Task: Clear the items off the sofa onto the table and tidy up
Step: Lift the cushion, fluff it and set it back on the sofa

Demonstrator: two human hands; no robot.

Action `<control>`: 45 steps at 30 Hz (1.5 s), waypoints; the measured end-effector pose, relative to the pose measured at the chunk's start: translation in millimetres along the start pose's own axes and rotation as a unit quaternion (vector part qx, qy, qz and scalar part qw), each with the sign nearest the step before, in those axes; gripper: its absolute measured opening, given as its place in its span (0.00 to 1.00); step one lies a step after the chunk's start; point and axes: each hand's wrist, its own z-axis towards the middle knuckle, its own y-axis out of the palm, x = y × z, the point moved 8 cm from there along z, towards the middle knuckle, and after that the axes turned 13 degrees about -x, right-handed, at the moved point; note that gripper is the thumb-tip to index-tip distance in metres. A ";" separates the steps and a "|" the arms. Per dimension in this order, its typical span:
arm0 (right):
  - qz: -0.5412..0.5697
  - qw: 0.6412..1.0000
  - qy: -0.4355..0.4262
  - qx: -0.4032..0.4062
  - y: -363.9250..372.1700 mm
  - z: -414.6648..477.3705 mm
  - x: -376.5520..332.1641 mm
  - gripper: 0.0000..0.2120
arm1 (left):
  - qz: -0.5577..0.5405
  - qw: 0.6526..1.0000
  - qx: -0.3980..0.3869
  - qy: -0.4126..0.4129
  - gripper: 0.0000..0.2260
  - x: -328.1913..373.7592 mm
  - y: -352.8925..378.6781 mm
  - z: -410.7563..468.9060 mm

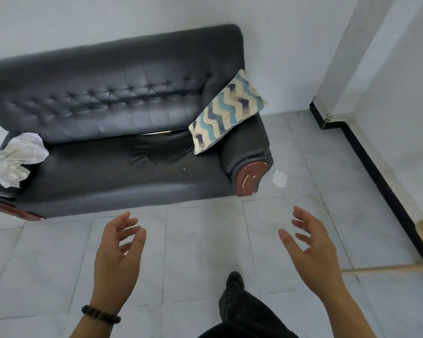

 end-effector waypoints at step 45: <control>-0.357 0.930 0.023 -0.082 140.0 886.1 95.9 0.45 | 0.019 0.971 -0.144 -0.188 0.32 -175.4 450.0 813.9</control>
